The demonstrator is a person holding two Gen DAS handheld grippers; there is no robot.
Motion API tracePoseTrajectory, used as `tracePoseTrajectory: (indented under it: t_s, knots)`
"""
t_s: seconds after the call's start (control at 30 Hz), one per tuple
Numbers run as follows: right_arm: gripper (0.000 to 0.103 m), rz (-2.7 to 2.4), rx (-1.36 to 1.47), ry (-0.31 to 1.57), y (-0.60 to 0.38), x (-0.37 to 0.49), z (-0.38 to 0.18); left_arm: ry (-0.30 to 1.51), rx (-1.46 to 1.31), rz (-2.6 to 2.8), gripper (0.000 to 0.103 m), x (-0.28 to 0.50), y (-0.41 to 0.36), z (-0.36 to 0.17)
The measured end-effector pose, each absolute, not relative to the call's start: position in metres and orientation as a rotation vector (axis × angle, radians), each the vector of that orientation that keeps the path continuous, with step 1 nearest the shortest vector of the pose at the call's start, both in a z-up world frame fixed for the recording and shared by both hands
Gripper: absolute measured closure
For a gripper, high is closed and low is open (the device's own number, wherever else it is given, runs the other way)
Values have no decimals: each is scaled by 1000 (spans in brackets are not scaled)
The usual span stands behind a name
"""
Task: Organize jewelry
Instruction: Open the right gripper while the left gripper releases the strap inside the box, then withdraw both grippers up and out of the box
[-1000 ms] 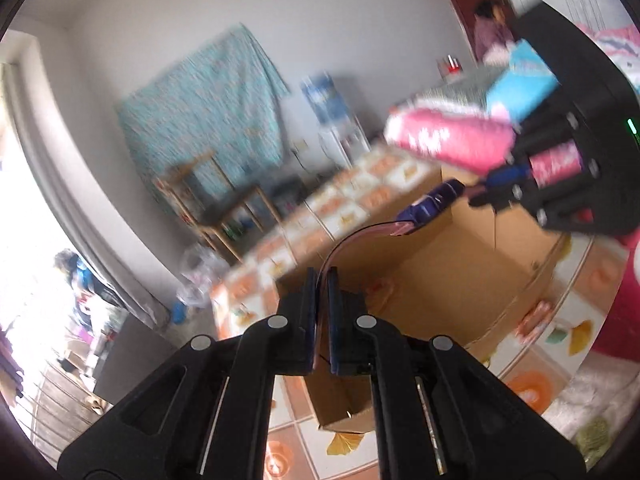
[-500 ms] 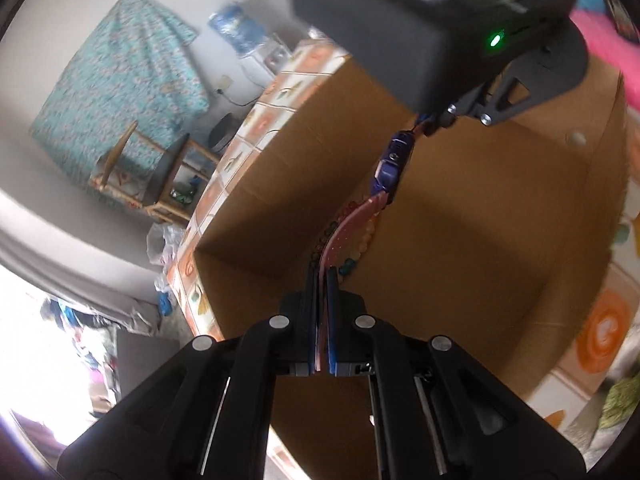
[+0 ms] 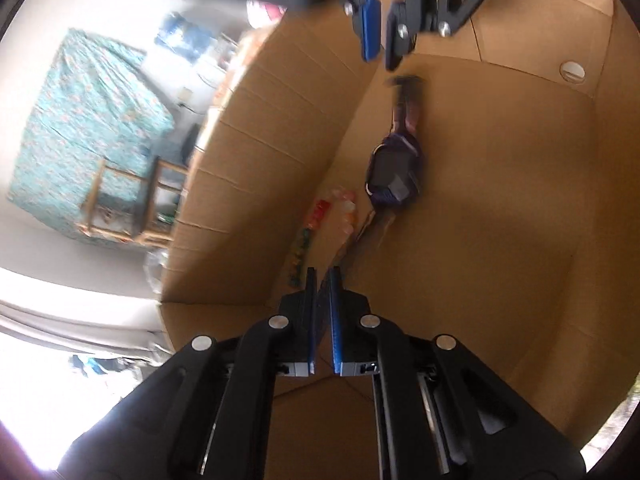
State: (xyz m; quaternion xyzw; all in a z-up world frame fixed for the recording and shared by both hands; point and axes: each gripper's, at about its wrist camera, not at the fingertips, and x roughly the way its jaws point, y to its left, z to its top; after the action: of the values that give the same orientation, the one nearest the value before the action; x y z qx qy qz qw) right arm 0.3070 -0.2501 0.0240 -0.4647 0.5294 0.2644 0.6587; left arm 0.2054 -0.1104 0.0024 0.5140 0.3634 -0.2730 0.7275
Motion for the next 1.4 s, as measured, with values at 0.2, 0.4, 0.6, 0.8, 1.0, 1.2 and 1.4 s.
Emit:
tracePoseTrajectory:
  t_s: [0.2, 0.4, 0.6, 0.8, 1.0, 1.2, 1.4]
  knots:
    - [89, 601, -858, 1211, -260, 319, 52, 897, 968, -608, 71, 221, -100, 20]
    - [62, 589, -638, 1180, -264, 310, 87, 894, 592, -584, 53, 227, -59, 83]
    - [41, 603, -327, 982, -274, 245, 154, 770, 255, -586, 25, 171, 0, 151]
    - [40, 670, -9, 855, -305, 158, 171, 706, 53, -554, 17, 108, 49, 152]
    - [40, 611, 237, 940, -313, 121, 95, 783, -46, -444, 16, 83, 60, 90]
    - [57, 469, 364, 1078, -316, 134, 34, 865, 10, -329, 16, 102, 38, 34]
    - [66, 408, 498, 1092, -338, 159, 20, 872, 44, -293, 16, 126, 30, 23]
